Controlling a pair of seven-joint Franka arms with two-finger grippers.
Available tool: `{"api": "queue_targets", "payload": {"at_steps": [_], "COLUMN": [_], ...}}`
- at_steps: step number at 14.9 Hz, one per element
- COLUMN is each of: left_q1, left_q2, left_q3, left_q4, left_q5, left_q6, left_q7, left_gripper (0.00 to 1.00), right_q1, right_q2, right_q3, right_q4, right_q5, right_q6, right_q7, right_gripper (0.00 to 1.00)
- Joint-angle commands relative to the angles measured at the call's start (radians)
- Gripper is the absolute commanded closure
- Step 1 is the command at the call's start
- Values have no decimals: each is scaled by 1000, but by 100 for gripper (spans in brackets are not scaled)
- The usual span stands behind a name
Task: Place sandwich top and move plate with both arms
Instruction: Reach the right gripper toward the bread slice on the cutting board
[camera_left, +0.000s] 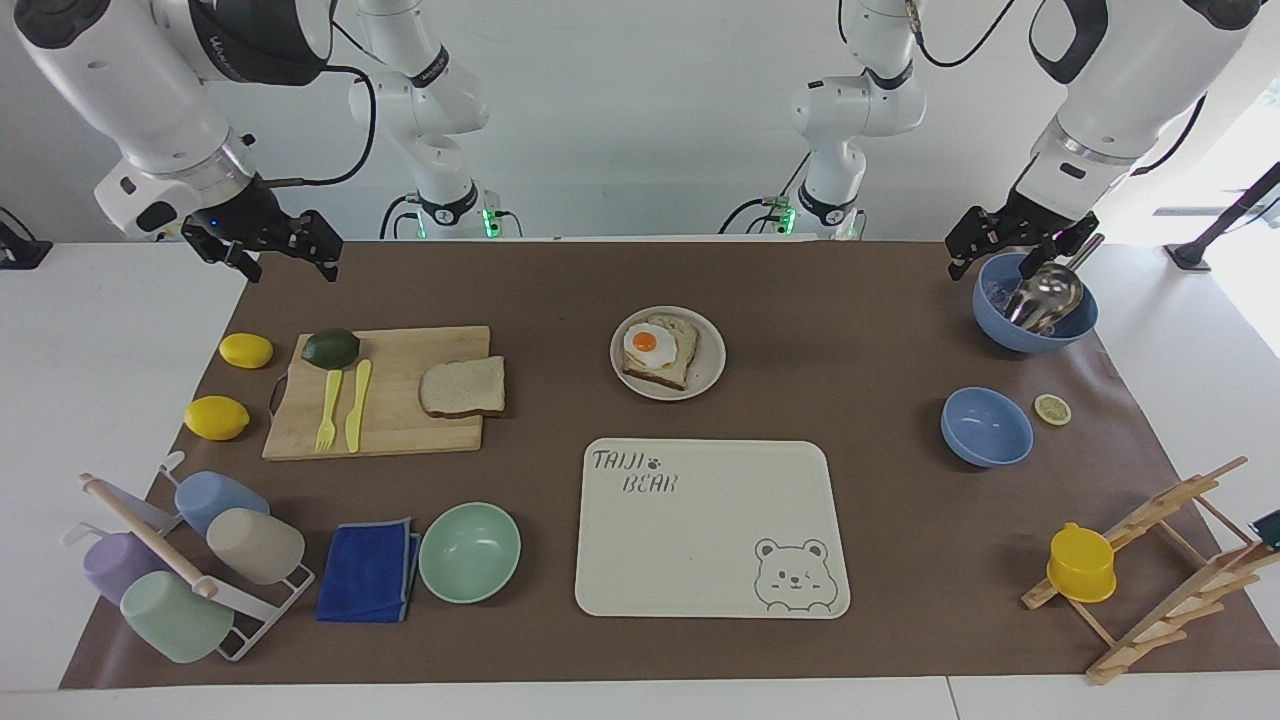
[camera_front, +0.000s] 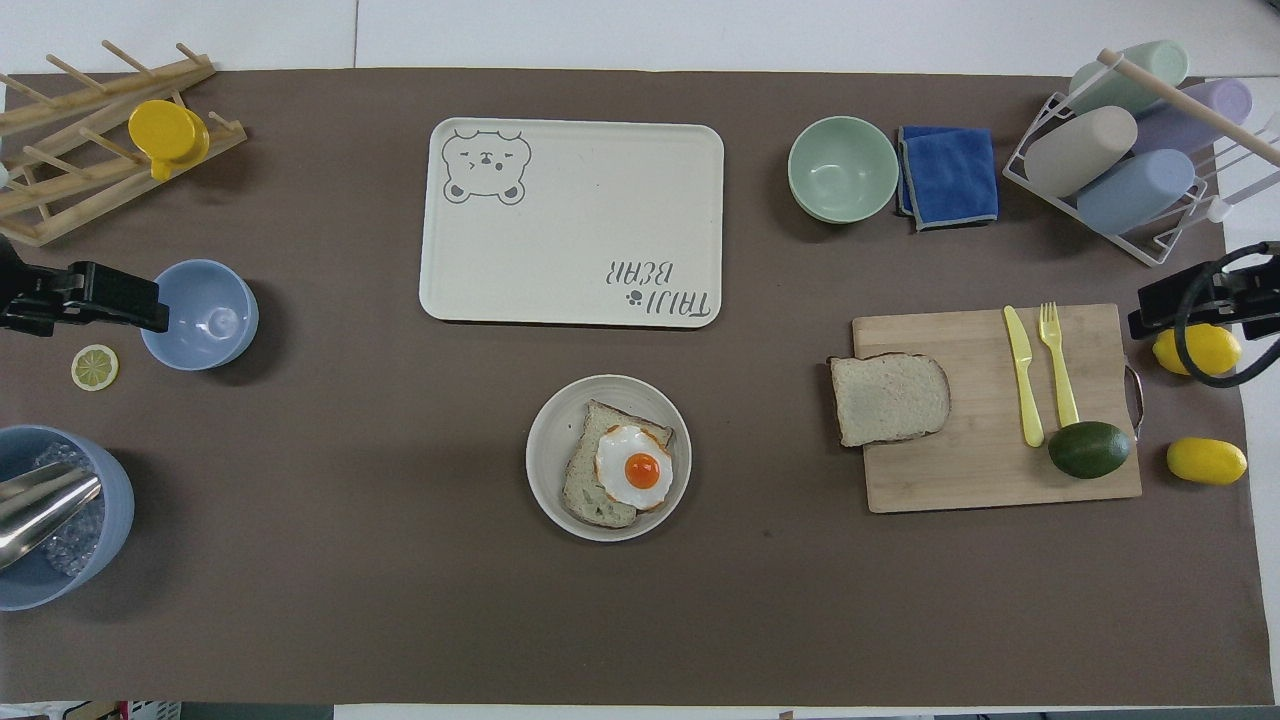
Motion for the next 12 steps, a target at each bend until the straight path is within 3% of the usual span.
{"api": "queue_targets", "payload": {"at_steps": [1,9,12], "left_q1": [13,12,12], "left_q2": [-16,-16,-16], "left_q3": [-11,-11,-11], "left_q4": [-7,-7,-7], "left_q5": [16,16,16], "left_q6": [-10,-10,-10], "left_q7": [9,9,9], "left_gripper": [0,0,0], "right_q1": [-13,6,152], "right_q2": [11,-41,-99], "right_q3": [12,23,38], "right_q4": [18,-59,-253], "right_q5": [-17,3,2], "right_q6": [-5,24,273], "right_q7": [-23,-28,30], "right_gripper": [0,0,0]}}
